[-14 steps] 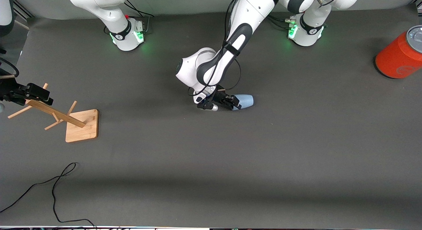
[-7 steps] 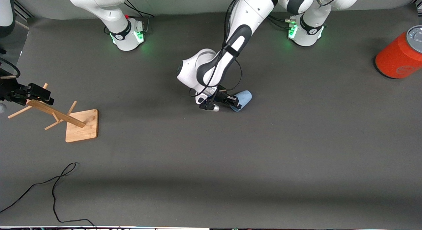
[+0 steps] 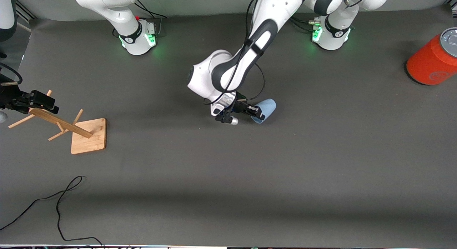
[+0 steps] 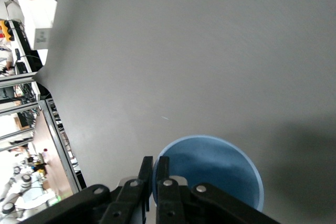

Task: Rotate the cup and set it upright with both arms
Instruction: 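Rotate the cup upright with the left gripper and set it down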

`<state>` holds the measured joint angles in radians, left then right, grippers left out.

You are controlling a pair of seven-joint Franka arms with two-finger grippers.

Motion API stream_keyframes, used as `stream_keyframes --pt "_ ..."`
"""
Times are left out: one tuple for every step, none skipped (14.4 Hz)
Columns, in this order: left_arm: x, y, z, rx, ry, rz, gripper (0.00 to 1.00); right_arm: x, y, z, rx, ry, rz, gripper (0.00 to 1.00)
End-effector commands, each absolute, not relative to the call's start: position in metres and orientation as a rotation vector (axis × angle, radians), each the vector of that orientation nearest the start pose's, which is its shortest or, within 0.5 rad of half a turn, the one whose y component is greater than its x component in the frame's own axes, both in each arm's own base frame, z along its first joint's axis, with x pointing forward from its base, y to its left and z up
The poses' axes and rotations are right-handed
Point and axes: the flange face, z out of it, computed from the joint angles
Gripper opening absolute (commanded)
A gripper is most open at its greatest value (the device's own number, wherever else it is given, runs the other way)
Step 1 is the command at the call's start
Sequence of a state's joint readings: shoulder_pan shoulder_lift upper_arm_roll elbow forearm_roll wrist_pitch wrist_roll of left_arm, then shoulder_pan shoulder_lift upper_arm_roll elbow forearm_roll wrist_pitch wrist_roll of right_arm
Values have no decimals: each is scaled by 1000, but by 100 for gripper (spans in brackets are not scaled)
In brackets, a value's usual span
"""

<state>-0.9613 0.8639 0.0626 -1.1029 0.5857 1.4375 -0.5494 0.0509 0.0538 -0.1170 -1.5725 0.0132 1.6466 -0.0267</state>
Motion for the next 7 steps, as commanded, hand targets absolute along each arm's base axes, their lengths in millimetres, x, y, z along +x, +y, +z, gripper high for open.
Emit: stream_keyframes --pt "525 -504 376 -2454 424 -65 0 573 -31 603 -3138 37 -37 100" --pt "538 -492 404 -2549 376 -70 0 573 -31 603 -3138 37 -37 100" --pt "549 -480 437 -2655 332 -89 0 573 -31 604 -3139 34 -39 100" --pt "559 -463 475 -2767 292 -128 0 573 -31 604 -3139 34 -39 100" --pt "572 -439 513 -2893 228 -168 0 573 -31 604 -3138 34 -42 100" --pt "584 -410 537 -2996 159 -168 0 573 -31 604 -3138 34 -42 100" --pt "594 -380 558 -3084 87 -192 0 573 -31 604 -3138 34 -42 100"
